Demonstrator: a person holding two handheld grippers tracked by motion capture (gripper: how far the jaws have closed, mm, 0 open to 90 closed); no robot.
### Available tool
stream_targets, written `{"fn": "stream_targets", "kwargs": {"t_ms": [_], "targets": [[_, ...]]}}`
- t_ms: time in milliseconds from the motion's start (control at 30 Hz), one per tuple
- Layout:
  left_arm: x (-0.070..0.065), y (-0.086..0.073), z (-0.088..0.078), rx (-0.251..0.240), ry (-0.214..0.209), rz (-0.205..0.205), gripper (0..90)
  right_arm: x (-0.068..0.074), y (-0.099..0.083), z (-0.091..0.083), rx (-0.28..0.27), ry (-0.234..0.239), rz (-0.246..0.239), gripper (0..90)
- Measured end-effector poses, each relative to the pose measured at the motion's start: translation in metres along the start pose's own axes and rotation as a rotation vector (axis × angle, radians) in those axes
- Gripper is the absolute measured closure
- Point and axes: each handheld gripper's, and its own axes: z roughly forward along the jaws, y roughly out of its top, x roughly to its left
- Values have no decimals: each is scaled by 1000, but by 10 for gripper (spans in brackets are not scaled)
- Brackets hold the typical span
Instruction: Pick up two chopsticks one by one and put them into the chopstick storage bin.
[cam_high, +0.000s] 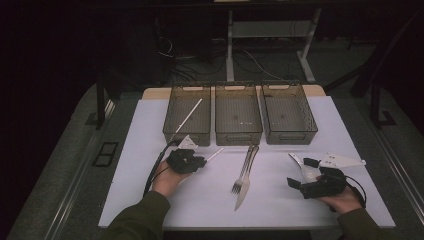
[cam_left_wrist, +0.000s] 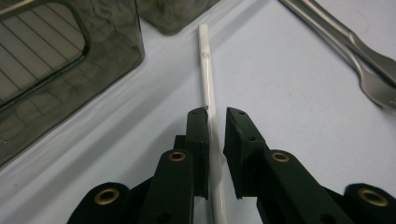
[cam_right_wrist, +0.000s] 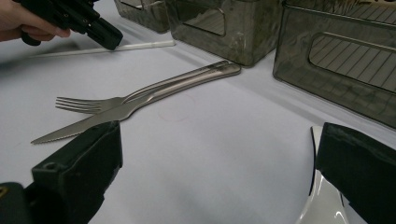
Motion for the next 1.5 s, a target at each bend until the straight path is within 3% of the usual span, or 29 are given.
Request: {"fn": "stream_targets", "kwargs": {"t_ms": [633,800,1167,1500], "targets": [[-5,-2,2,2,38,28,840,0,0,0,-3,2,-1,7],[-6,0,-1,-9,19,12,841,0,0,-1,-4,3,2,7],[-11,11,-18,-25,-12,-39,840,0,0,0,-3,3,3,7],[-14,34,-35,-39,-8,-32,840,0,0,-1,-6,1,8,7]]}}
